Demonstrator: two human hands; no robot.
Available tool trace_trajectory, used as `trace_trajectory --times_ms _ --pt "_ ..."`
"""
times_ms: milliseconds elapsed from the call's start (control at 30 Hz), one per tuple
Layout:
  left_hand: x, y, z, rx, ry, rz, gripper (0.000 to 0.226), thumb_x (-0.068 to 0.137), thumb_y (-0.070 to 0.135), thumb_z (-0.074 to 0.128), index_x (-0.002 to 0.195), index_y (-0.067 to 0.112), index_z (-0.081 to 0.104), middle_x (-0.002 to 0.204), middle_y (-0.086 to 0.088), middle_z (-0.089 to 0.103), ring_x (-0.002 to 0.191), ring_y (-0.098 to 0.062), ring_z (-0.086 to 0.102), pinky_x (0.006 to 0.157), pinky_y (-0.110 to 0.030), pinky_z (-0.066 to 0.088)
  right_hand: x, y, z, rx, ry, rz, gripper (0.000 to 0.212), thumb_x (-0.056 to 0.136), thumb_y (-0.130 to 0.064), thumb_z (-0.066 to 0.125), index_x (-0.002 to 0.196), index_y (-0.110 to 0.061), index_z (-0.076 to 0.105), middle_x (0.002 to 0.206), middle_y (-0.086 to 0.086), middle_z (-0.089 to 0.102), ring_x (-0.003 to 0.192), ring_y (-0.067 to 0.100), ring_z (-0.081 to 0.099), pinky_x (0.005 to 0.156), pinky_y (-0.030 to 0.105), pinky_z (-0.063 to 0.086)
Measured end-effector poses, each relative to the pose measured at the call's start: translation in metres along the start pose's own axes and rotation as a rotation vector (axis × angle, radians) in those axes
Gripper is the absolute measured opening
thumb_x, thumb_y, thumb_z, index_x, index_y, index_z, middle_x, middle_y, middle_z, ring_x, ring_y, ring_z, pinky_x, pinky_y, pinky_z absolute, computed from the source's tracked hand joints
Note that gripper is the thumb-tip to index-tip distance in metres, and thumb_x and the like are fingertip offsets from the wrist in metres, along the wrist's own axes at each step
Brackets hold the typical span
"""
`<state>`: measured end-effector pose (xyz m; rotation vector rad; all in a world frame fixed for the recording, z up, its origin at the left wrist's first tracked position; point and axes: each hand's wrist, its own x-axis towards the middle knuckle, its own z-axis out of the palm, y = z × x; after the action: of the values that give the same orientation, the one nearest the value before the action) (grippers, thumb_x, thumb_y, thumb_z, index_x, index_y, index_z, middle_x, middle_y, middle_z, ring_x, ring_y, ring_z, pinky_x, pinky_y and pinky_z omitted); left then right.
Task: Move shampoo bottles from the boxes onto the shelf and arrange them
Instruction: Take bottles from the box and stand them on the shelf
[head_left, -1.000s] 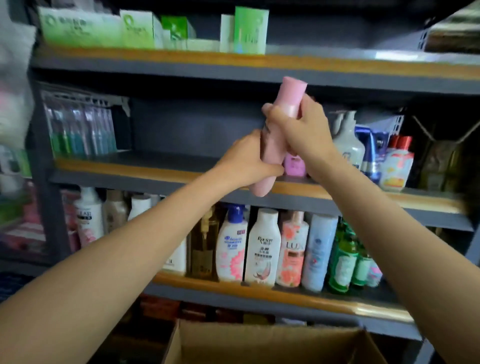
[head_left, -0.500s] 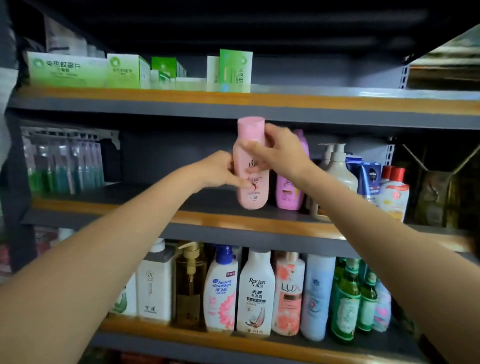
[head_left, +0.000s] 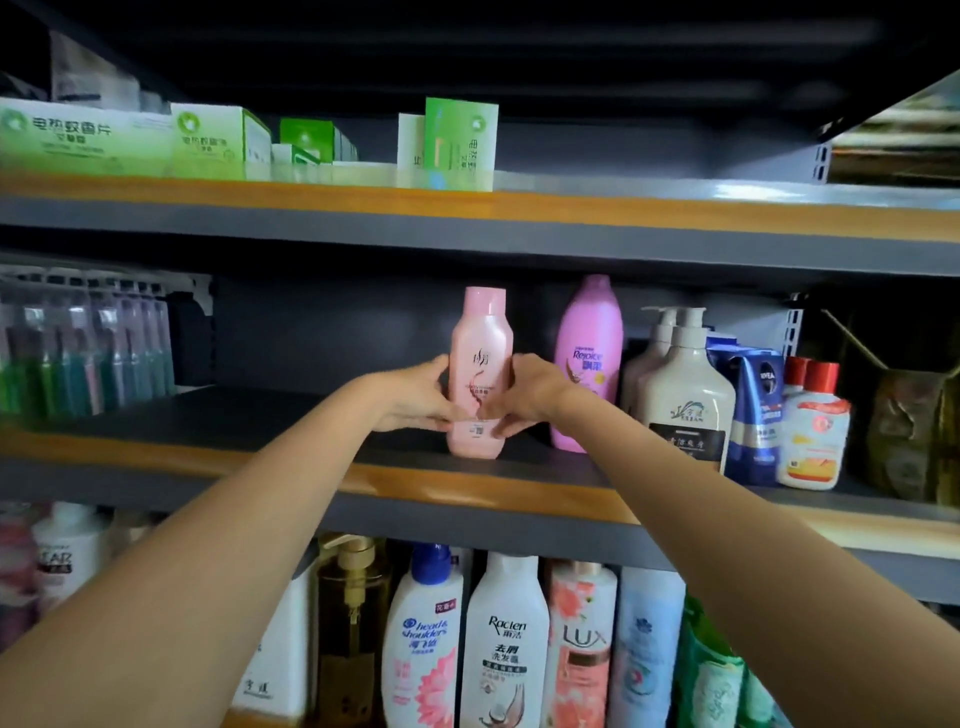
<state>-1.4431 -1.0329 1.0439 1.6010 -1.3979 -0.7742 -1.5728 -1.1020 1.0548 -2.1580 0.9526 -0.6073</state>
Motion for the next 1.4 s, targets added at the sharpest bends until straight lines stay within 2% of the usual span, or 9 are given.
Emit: trace_trajectory --times_ms 133,333,467,667,833,933,1100,1233,1400 --pt "0.021 -0.008 0.002 0.030 0.160 -0.026 0.074 0.085 -0.011 0.056 0.145 0.020 0.027 0.125 -0.013 0.055 0.113 -0.023 0.056 0.092 -0.031 0.049 0.021 -0.002 0.008 -0.020 0.087 0.036 0.023 0.080 0.000 0.068 0.084 -0.008 0.047 0.109 0.019 0.062 0.090 0.035 0.069 0.077 0.032 0.056" --pt "0.052 -0.014 0.007 0.364 0.437 -0.040 0.057 0.084 -0.004 0.058 0.136 0.011 0.039 0.131 -0.013 0.050 0.116 -0.029 0.053 0.095 -0.041 0.049 0.050 -0.002 0.016 -0.177 0.133 0.026 0.022 0.085 -0.007 0.064 0.078 -0.010 0.043 0.076 0.009 0.065 0.057 0.018 0.063 0.080 0.033 0.057" --pt "0.056 -0.012 0.007 0.455 0.469 -0.091 0.051 0.086 0.002 0.059 0.133 0.013 0.042 0.131 -0.009 0.050 0.115 -0.027 0.054 0.096 -0.039 0.049 0.063 0.001 0.021 -0.153 0.162 0.055 0.024 0.086 -0.007 0.064 0.075 -0.009 0.042 0.098 0.018 0.067 0.057 0.021 0.064 0.065 0.029 0.057" --pt "0.045 -0.006 -0.002 0.689 0.481 -0.093 0.056 0.088 0.004 0.049 0.141 0.016 0.033 0.138 -0.011 0.046 0.124 -0.030 0.047 0.098 -0.034 0.042 0.060 0.001 0.027 -0.168 0.210 0.076 0.027 0.090 -0.012 0.058 0.070 -0.010 0.040 0.105 0.016 0.068 0.085 0.029 0.071 0.075 0.030 0.058" --pt "0.030 -0.005 -0.002 0.425 0.311 -0.090 0.068 0.090 0.008 0.053 0.147 0.023 0.020 0.136 -0.005 0.049 0.119 -0.027 0.050 0.094 -0.036 0.049 0.054 0.000 0.033 -0.336 0.179 0.090 0.031 0.093 -0.013 0.052 0.065 -0.011 0.039 0.103 0.013 0.069 0.081 0.027 0.070 0.034 0.016 0.040" --pt "0.027 -0.011 -0.005 0.409 0.225 -0.139 0.081 0.090 0.001 0.050 0.150 0.030 0.003 0.145 -0.002 0.041 0.125 -0.023 0.044 0.097 -0.035 0.047 0.057 0.000 0.034 -0.376 0.181 0.104 0.032 0.093 -0.013 0.054 0.066 -0.011 0.037 0.074 0.008 0.065 0.087 0.025 0.070 0.040 0.019 0.039" --pt "0.027 -0.019 -0.008 0.396 0.191 -0.149 0.089 0.087 -0.005 0.052 0.149 0.035 0.000 0.147 -0.004 0.038 0.127 -0.023 0.042 0.100 -0.036 0.044 0.065 0.002 0.034 -0.448 0.168 0.077 0.035 0.090 -0.020 0.061 0.067 -0.013 0.035 0.017 -0.009 0.035 0.050 0.008 0.057 0.031 0.015 0.034" --pt "0.023 -0.014 -0.005 0.457 0.227 -0.105 0.085 0.088 -0.003 0.052 0.150 0.029 0.003 0.144 -0.008 0.041 0.125 -0.026 0.045 0.101 -0.037 0.041 0.065 0.002 0.035 -0.484 0.174 0.063 0.029 0.090 -0.021 0.059 0.071 -0.013 0.039 0.023 -0.006 0.044 0.033 0.006 0.054 0.034 0.013 0.036" --pt "-0.004 -0.004 0.003 0.626 0.492 0.111 0.059 0.090 0.009 0.051 0.143 0.024 0.030 0.132 -0.008 0.052 0.120 -0.028 0.050 0.097 -0.038 0.043 0.030 -0.005 0.015 -0.436 0.271 -0.061 0.010 0.087 -0.008 0.055 0.081 -0.004 0.061 0.089 0.015 0.070 0.076 0.030 0.070 0.082 0.037 0.057"
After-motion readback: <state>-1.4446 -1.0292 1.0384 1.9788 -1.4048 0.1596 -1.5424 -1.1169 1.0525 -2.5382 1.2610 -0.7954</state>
